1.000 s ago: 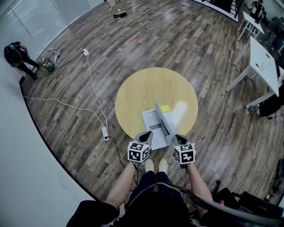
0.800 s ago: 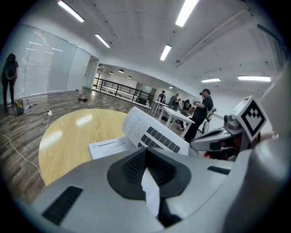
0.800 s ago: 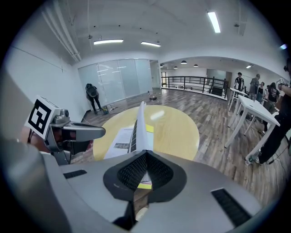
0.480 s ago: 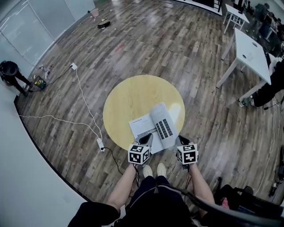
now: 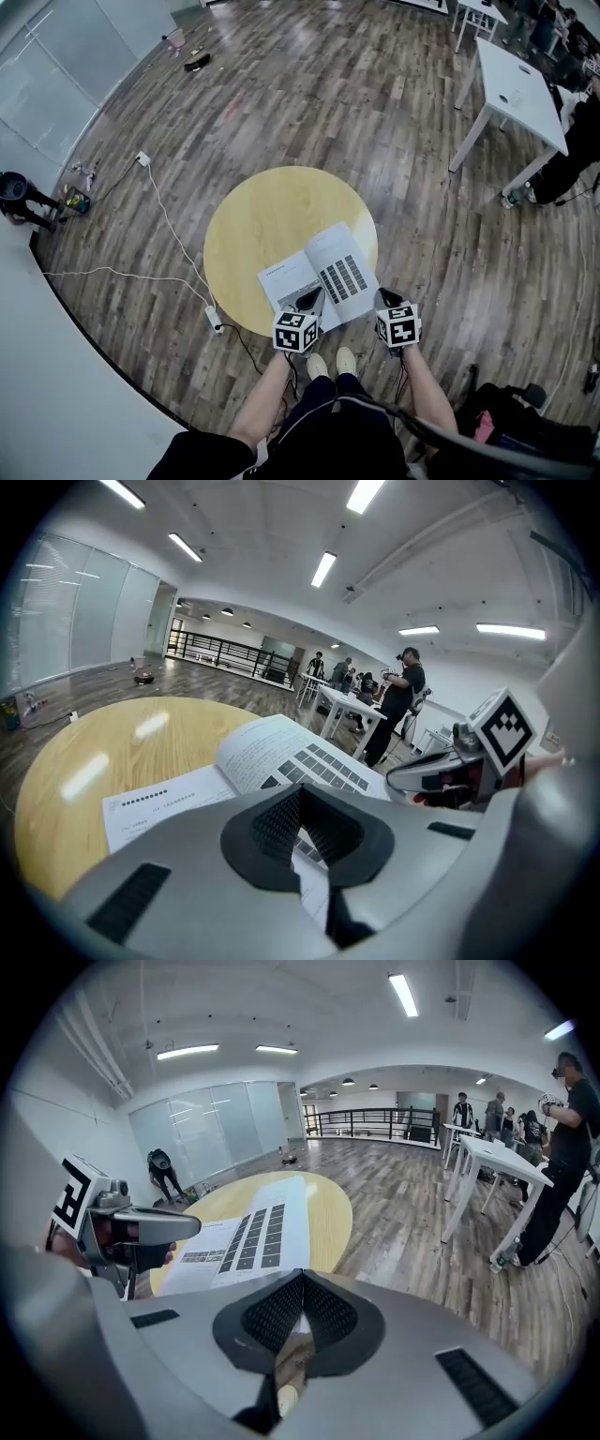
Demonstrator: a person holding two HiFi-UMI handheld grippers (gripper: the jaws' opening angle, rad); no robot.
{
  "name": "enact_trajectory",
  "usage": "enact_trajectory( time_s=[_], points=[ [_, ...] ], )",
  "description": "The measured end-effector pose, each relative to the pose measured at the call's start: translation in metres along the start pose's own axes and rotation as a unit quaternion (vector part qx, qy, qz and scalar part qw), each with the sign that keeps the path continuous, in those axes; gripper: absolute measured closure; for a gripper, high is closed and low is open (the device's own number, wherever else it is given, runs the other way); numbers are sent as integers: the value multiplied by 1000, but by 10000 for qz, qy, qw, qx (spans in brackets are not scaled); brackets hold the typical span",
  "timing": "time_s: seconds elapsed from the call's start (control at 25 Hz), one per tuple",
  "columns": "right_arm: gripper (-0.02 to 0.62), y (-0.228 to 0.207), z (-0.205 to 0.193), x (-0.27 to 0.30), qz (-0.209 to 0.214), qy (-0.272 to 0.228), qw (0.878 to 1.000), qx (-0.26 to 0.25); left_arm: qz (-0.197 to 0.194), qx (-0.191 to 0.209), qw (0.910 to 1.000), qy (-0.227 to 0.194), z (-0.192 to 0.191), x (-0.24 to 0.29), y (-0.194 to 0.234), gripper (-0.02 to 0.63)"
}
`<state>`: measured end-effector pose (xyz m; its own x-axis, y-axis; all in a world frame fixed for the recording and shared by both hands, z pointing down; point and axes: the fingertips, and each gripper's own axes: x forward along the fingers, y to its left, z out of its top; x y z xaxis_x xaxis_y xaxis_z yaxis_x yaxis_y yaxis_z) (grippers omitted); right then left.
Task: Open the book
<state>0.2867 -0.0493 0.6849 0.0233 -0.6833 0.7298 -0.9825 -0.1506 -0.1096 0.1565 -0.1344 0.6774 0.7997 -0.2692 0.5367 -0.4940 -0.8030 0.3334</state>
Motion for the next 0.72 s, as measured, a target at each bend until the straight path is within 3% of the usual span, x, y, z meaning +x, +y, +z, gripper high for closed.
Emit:
enact_trajectory(
  time_s=[0.72],
  points=[
    [588, -36, -29, 37, 72, 250, 9993, 266, 34, 41, 9992, 404, -16, 35, 3, 607]
  ],
)
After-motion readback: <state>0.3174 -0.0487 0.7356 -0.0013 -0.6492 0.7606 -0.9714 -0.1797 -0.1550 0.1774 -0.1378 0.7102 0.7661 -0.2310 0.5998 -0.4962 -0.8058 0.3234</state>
